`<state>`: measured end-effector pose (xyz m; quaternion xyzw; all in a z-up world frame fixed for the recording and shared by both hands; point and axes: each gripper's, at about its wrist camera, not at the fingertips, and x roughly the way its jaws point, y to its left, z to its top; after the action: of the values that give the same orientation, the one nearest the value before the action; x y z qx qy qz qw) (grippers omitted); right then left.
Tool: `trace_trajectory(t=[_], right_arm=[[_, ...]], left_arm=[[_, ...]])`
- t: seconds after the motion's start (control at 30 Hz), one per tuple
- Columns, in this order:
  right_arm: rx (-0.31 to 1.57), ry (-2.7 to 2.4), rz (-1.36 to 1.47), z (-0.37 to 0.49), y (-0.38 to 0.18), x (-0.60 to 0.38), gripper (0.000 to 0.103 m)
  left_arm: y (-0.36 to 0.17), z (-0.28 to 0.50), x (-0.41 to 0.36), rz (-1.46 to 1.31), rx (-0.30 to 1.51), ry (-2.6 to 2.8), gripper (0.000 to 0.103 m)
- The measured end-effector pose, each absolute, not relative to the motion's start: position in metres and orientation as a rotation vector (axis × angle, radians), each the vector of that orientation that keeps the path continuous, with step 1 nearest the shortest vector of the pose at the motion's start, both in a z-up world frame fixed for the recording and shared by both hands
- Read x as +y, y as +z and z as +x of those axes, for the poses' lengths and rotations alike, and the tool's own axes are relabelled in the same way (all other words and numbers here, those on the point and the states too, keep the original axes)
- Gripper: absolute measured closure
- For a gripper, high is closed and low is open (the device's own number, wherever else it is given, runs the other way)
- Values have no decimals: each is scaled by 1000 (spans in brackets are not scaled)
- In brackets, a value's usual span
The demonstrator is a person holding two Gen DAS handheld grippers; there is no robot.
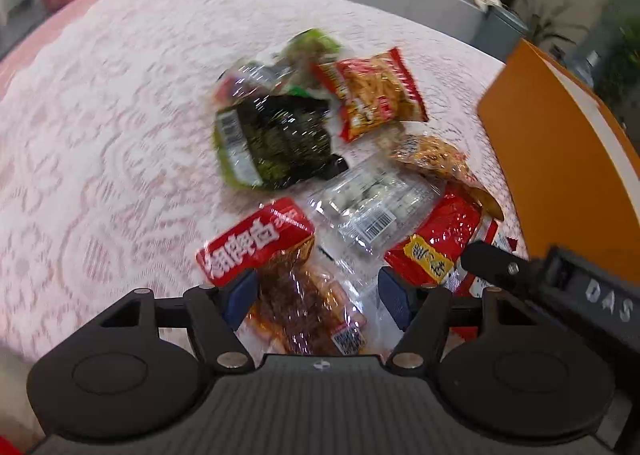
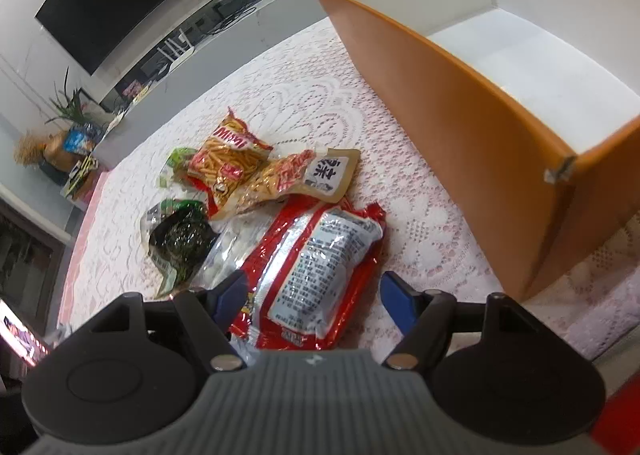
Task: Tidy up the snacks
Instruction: 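Grasp the red-labelled meat pack with left tool while right tool grasps red spicy-strip pack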
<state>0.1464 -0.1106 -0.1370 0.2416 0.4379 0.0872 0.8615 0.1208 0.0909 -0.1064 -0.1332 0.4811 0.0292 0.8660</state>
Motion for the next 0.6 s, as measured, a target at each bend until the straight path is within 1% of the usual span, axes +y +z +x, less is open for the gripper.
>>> trace_trajectory(t=[0.07,0.1,0.17,0.2,0.27,0.4,0.47,0.5,0.53,0.6], right_arm=[[920,176,496,150,-139,-107,31],[923,176,488,152,-140,-105,31],[938,176,469,157,-144,-99,29],[936,178,462,158,-145,-97,26],[921,180,426,157,-144,-92,26],[902,188,399,155,-142,-93,38],[891,192,395,153,-140,-94,41],[888,195,394,151,-139,-94,45],[884,201,394,149,-138,-94,47],[864,218,398,143,-133,-96,51]], left_arm=[[-106,122,88,-211,985,44,29],[-106,123,85,-164,976,44,33],[-107,124,83,-87,959,57,37],[-107,123,84,-57,951,64,37],[-107,122,86,-40,958,74,37],[-106,121,94,-94,980,60,37],[-104,118,98,-127,974,55,35],[-103,117,100,-154,976,63,27],[-102,115,104,-187,981,73,22],[-103,112,108,-256,1001,76,22]])
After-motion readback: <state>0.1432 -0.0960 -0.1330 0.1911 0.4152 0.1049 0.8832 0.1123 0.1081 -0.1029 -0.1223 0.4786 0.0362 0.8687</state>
